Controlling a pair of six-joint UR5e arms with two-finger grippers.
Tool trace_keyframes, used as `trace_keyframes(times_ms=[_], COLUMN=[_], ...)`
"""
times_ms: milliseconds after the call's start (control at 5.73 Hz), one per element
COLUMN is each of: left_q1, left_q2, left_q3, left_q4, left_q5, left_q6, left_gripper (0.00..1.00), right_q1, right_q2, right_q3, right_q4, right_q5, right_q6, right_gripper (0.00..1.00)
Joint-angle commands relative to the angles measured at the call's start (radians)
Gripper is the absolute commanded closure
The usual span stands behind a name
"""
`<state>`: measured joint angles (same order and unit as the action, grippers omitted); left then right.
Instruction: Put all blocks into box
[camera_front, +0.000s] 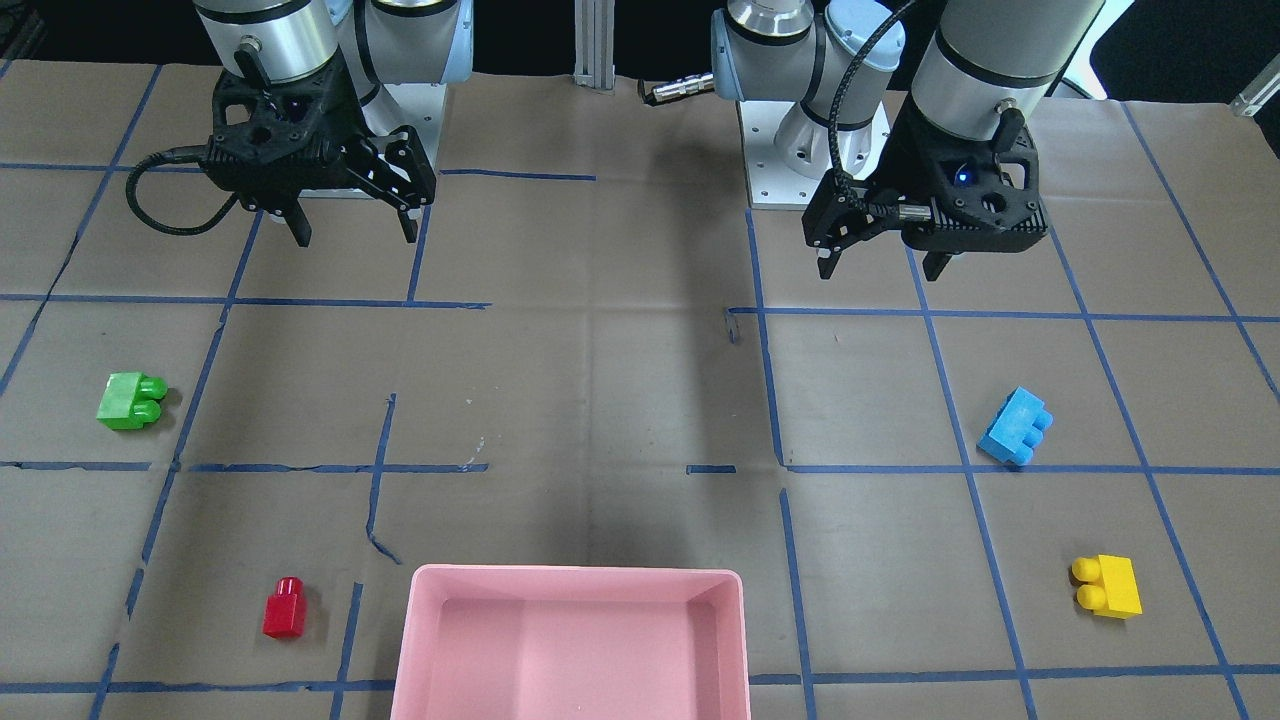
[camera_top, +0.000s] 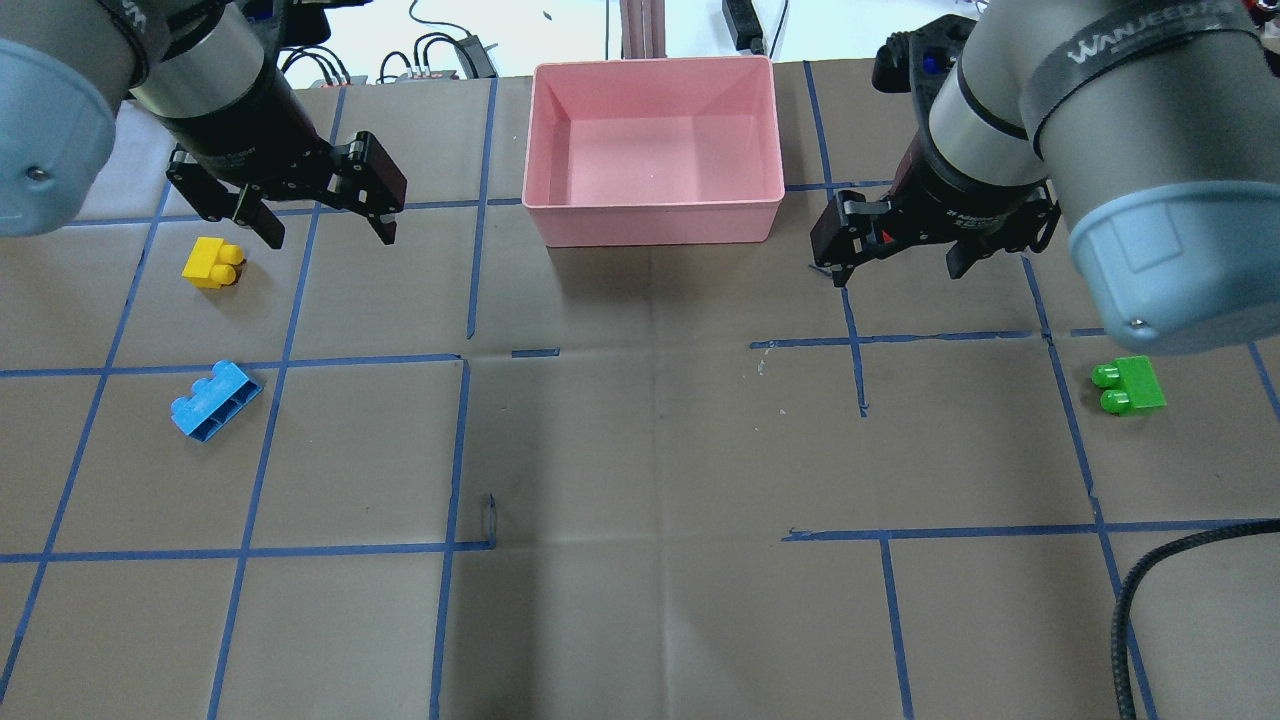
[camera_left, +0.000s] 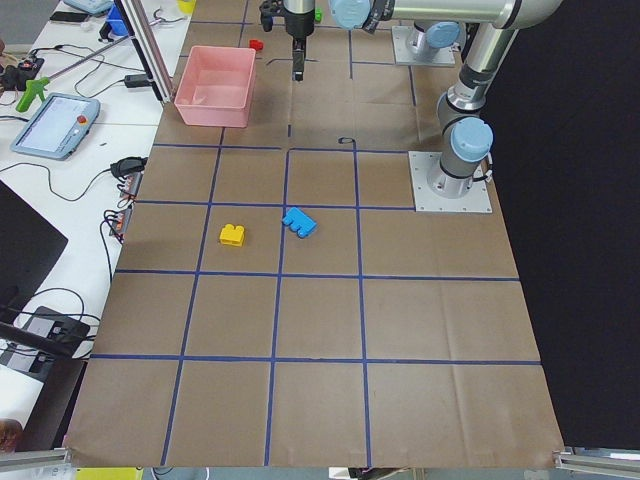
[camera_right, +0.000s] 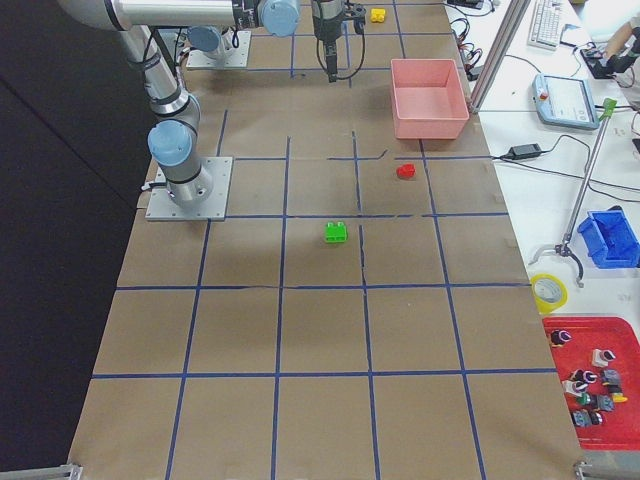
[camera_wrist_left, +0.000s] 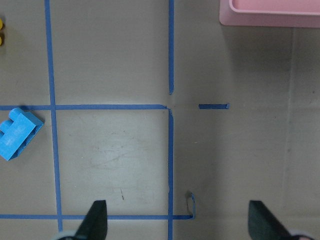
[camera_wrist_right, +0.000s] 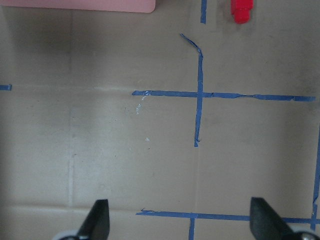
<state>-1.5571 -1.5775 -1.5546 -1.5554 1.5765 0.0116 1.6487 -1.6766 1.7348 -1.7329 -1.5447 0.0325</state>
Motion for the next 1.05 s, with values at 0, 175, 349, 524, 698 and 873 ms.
trace_keyframes(times_ms=[0,175,349,524,698,873], left_q1=[0.038,0.163,0.310,0.431,0.504,0.555], left_q2=[0.004,0.013,0.017,0.019,0.017,0.022], left_q3=[0.002,-0.004,-0.004,-0.008,-0.015,-0.040], left_q4=[0.001,-0.002,-0.003,-0.012,-0.018,-0.014], left_q5=[0.000,-0.001,-0.006,-0.006,-0.003,0.005], left_q6=[0.122,0.322,0.428,0.599,0.812,1.090], left_gripper=[0.01,0.01,0.01,0.01,0.01,0.01], right_q1=[-0.001,-0.001,-0.001,-0.001,-0.001,-0.003], right_q2=[0.001,0.000,-0.003,-0.002,-0.005,-0.009], right_q3=[0.002,-0.001,0.006,0.011,0.017,0.018], right_q4=[0.006,-0.007,-0.004,-0.005,0.004,-0.005], right_q5=[0.000,0.000,-0.002,-0.003,-0.011,-0.006], right_q6=[0.000,0.007,0.001,0.000,-0.002,-0.002], right_gripper=[0.00,0.00,0.00,0.00,0.00,0.00])
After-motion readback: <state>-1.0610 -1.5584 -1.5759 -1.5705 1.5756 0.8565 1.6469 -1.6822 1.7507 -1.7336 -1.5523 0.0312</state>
